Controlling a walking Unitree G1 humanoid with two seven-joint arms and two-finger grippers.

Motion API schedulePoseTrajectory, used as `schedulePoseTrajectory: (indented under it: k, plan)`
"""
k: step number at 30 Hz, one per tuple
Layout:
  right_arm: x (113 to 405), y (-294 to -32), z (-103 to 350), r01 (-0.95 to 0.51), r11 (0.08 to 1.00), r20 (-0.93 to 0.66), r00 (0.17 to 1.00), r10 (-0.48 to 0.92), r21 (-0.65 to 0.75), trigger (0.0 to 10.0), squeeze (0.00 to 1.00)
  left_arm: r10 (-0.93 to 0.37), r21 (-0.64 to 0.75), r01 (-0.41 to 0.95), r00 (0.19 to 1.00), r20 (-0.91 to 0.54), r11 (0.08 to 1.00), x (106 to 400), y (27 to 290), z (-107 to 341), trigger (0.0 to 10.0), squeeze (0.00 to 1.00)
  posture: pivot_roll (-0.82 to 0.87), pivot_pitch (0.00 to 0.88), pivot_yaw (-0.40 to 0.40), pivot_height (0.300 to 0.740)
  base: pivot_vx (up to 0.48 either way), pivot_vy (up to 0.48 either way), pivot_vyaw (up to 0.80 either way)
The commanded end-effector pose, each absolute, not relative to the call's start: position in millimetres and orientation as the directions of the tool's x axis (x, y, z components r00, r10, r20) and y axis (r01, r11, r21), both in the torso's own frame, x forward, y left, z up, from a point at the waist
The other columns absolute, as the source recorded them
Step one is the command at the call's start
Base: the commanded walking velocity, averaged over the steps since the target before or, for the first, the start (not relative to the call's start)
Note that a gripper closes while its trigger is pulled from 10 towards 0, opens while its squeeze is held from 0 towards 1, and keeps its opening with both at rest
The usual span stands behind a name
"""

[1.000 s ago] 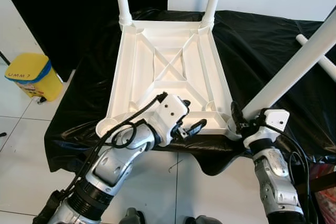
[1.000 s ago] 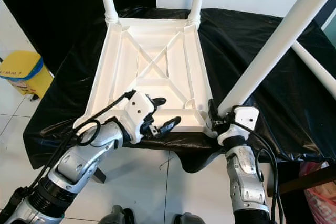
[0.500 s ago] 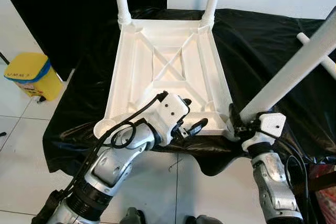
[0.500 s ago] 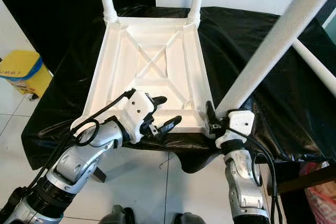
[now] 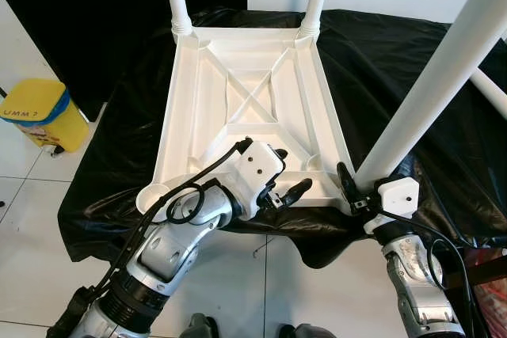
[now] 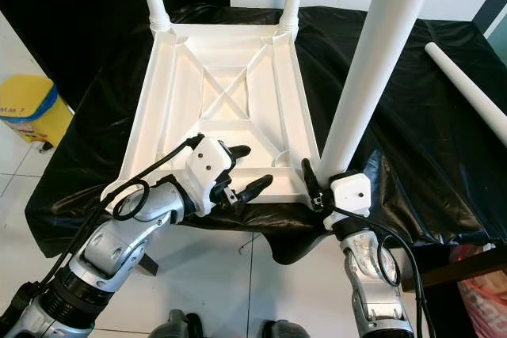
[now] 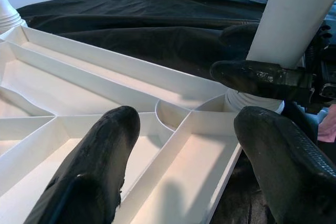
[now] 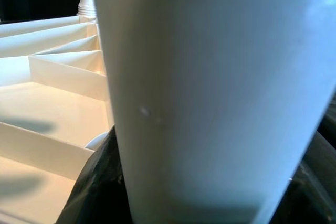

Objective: Building children table

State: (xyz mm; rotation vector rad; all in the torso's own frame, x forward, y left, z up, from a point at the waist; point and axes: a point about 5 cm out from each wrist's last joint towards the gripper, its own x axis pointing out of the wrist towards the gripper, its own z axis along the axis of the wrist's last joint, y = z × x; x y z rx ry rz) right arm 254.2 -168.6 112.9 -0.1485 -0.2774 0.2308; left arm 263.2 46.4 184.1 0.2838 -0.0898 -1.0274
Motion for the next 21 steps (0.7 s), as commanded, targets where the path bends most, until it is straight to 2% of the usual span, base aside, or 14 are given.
schedulePoseTrajectory:
  k: [1, 6, 8, 10, 13, 21]
  plan:
    - [240.6, -161.5, 68.7, -0.286, 0.949, 0.052, 0.954, 0.295, -0.134, 10.0, 0.00, -0.884, 0.275, 0.863, 0.460, -0.081, 0.424, 258.9, 44.6, 183.9, 10.0, 0.00, 0.03, 0.171, -0.009, 0.740, 0.000, 0.000, 0.00]
    - [238.4, -161.5, 65.6, -0.311, 0.926, 0.054, 0.943, 0.329, -0.212, 10.0, 0.00, -0.884, 0.275, 0.863, 0.460, -0.081, 0.423, 258.9, 44.7, 184.2, 10.0, 0.00, 0.03, 0.173, -0.006, 0.740, 0.000, 0.000, 0.00]
    - [241.7, -166.2, 61.6, -0.275, 0.952, 0.020, 0.960, 0.280, -0.131, 10.0, 0.00, -0.885, 0.278, 0.863, 0.459, -0.081, 0.422, 259.0, 44.8, 184.7, 10.0, 0.00, 0.03, 0.172, -0.005, 0.740, 0.000, 0.000, 0.00]
    - [241.7, -166.2, 61.6, -0.275, 0.952, 0.020, 0.960, 0.280, -0.131, 10.0, 0.00, -0.885, 0.278, 0.863, 0.459, -0.081, 0.422, 259.0, 44.8, 184.7, 10.0, 0.00, 0.03, 0.172, -0.005, 0.740, 0.000, 0.000, 0.00]
    - [247.5, -170.0, 58.4, -0.220, 0.975, -0.037, 0.975, 0.219, -0.026, 10.0, 0.00, -0.884, 0.279, 0.862, 0.460, -0.080, 0.423, 259.5, 45.3, 185.3, 10.0, 0.00, 0.03, 0.173, -0.006, 0.740, 0.000, 0.000, 0.00]
    - [256.0, -171.7, 57.1, -0.157, 0.987, -0.113, 0.981, 0.160, 0.040, 10.0, 0.00, -0.883, 0.280, 0.859, 0.464, -0.071, 0.429, 260.7, 44.7, 186.8, 10.0, 0.00, 0.03, 0.171, -0.008, 0.740, 0.000, 0.000, 0.00]
